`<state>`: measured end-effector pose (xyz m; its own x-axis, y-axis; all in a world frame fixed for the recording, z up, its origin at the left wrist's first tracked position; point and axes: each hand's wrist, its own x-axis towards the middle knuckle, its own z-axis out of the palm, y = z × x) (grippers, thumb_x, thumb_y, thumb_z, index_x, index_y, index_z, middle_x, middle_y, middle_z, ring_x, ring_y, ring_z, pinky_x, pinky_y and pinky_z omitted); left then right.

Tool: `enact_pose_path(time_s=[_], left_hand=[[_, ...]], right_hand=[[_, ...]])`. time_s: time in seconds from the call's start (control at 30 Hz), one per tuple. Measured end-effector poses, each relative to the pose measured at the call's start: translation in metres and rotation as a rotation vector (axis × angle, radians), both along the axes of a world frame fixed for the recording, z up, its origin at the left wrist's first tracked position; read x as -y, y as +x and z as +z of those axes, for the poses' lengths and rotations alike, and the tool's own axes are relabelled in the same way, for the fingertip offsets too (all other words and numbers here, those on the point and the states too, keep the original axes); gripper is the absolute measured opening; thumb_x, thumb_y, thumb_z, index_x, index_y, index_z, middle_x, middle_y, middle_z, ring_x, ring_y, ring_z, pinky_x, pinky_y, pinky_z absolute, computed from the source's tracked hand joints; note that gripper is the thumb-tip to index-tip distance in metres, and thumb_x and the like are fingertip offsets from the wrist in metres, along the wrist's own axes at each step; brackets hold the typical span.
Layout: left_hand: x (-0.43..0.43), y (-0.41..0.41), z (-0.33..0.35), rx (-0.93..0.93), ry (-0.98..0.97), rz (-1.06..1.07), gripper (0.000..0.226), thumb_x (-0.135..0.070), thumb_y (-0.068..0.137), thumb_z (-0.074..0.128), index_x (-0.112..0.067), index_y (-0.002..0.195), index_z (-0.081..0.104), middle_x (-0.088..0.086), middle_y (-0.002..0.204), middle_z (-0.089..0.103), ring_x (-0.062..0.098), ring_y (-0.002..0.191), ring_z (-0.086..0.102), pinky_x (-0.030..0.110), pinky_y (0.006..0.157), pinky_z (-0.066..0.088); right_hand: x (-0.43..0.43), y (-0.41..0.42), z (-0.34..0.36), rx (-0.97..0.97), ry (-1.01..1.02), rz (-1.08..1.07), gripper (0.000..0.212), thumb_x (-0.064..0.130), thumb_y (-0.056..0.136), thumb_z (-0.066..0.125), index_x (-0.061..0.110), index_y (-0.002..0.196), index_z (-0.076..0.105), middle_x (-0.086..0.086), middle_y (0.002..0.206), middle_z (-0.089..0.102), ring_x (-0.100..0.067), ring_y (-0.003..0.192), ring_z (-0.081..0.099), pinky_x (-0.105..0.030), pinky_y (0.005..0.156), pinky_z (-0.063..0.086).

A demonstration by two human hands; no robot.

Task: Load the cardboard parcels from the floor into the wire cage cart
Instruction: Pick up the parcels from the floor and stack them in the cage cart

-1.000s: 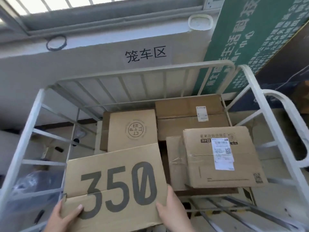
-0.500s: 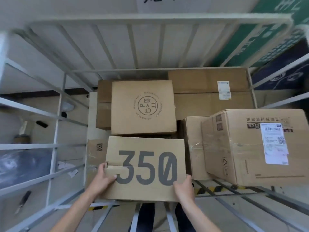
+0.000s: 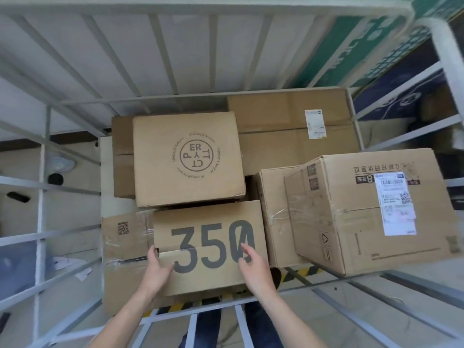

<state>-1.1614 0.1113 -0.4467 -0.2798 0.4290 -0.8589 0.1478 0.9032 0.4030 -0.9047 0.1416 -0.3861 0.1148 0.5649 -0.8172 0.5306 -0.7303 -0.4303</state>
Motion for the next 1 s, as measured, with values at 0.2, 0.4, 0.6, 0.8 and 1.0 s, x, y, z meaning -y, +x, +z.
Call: enact_pose_path(time_s=[0.2,0.4,0.6,0.8,1.0], left_hand=[[-0.015,0.03,0.021,-0.182,0.06,-0.024,0.074,-0.01,0.093,0.058,-0.012,0.155,0.017,0.012,0.159,0.026,0.03,0.144,0.029,0.047,0.116,0.027],[-0.033,0.095,0.071,-0.193,0.216,-0.164,0.062,-0.027,0.097,0.054,-0.021,0.152,0.027,0.004,0.15,0.043,0.007,0.101,0.058,0.028,0.086,0.049],[-0.061,0.184,0.105,-0.11,0.289,-0.25,0.051,-0.033,0.098,0.052,-0.028,0.146,0.035,-0.001,0.147,0.046,0.015,0.129,0.045,0.035,0.102,0.038],[-0.109,0.272,0.138,-0.102,0.355,-0.177,0.047,-0.037,0.099,0.05,-0.024,0.144,0.042,0.0,0.144,0.051,0.01,0.12,0.046,0.033,0.1,0.036],[-0.137,0.333,0.157,0.097,0.304,-0.006,0.085,-0.068,0.078,0.055,-0.031,0.15,0.031,-0.007,0.143,0.045,0.011,0.123,0.043,0.042,0.105,0.037]], right_hand=[[-0.003,0.005,0.043,-0.164,0.013,0.002,0.039,0.026,0.099,0.05,0.036,0.136,0.052,0.021,0.136,0.053,0.008,0.112,0.053,-0.011,0.089,0.043],[-0.008,0.088,0.111,-0.204,0.22,-0.058,0.033,0.026,0.097,0.052,0.046,0.122,0.058,0.033,0.117,0.062,0.013,0.114,0.053,-0.018,0.1,0.043],[-0.02,0.216,0.15,-0.092,0.526,-0.369,0.032,0.003,0.098,0.05,0.026,0.106,0.069,0.009,0.1,0.074,-0.008,0.092,0.07,-0.023,0.074,0.057],[-0.036,0.36,0.146,0.264,0.722,-0.691,0.034,0.009,0.096,0.049,0.038,0.103,0.067,0.013,0.108,0.07,-0.006,0.099,0.065,-0.013,0.072,0.05],[-0.059,0.432,0.1,0.063,0.279,-0.429,0.056,0.049,0.099,0.045,0.035,0.151,0.03,0.005,0.153,0.04,-0.022,0.14,0.037,-0.05,0.113,0.032]])
